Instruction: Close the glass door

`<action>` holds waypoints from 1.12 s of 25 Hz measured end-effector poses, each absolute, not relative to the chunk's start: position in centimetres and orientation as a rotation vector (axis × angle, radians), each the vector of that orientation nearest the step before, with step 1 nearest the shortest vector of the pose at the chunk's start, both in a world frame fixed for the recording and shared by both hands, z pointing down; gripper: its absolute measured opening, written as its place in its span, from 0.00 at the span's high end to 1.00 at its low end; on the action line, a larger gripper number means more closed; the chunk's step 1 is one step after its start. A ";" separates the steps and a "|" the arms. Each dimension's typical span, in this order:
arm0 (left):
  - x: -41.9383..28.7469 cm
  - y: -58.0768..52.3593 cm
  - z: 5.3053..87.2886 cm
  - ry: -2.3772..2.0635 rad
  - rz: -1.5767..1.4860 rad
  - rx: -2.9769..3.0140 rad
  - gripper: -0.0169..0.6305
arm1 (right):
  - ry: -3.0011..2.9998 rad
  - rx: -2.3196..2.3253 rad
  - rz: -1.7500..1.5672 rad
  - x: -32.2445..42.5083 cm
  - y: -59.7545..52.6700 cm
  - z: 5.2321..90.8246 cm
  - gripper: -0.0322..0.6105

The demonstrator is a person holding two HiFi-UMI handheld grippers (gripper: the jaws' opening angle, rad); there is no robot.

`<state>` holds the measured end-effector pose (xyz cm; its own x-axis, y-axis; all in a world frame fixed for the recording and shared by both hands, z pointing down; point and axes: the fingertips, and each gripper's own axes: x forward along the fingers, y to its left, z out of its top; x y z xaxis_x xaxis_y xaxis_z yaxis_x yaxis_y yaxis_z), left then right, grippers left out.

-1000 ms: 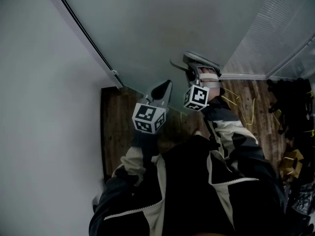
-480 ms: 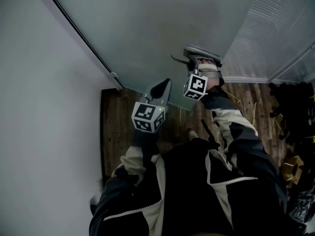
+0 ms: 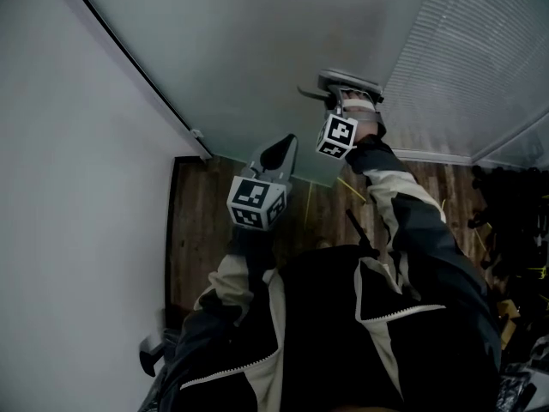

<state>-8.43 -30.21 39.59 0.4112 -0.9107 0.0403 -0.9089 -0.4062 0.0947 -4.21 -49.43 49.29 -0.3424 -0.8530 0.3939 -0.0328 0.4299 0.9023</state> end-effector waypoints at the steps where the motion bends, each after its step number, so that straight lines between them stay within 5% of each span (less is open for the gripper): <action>1: -8.1 -30.8 39.4 -1.656 -0.025 2.552 0.97 | -1.706 0.769 -1.040 -4.2 -50.4 49.3 0.74; 28: -7.6 -35.9 41.9 -1.874 0.022 2.331 0.97 | -1.685 0.683 -1.053 -4.9 -68.3 50.1 0.73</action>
<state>-7.62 -35.92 41.91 0.2193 -0.9700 0.1052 -0.9721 -0.2081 0.1080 -4.92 -68.31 50.07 -0.3463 -0.8249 0.4468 0.0402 0.4628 0.8855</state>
